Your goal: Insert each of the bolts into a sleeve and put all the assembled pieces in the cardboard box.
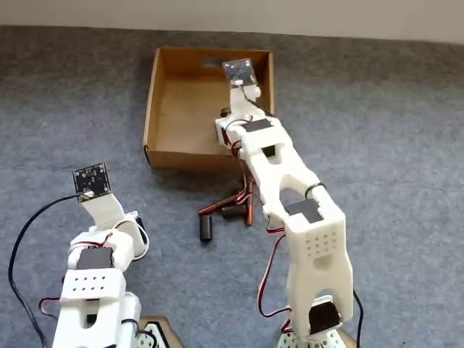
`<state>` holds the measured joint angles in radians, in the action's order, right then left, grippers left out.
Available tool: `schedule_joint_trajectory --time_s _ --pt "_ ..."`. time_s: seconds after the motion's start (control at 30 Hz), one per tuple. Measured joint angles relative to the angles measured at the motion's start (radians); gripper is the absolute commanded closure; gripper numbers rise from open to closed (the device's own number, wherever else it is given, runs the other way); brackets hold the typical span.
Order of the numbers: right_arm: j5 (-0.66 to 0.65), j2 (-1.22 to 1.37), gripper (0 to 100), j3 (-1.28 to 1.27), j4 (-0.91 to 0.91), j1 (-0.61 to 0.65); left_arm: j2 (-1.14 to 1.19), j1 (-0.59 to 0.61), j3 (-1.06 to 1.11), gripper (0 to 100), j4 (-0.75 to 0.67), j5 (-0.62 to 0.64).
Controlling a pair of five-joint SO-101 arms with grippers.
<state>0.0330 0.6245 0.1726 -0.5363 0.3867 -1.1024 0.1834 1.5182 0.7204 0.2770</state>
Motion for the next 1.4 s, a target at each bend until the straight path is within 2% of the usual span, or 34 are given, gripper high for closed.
schedule_joint_trajectory --time_s 0.17,0.37,0.63,0.93,1.4 --pt "0.000 0.000 98.4 0.002 -0.063 0.014 0.000 0.000 0.000 99 0.000 0.000" --pt "0.000 0.000 88.3 0.009 -0.091 0.021 0.000 0.000 0.000 99 0.000 0.000" --pt "0.000 -0.002 88.3 0.048 -0.107 0.021 0.000 0.000 0.000 99 0.000 0.000" --pt "0.109 -0.107 88.3 0.181 -0.327 0.020 0.000 0.000 0.003 99 0.000 0.000" --pt "0.118 -0.394 88.3 0.166 -0.620 0.017 0.000 0.000 0.003 99 0.000 0.000"
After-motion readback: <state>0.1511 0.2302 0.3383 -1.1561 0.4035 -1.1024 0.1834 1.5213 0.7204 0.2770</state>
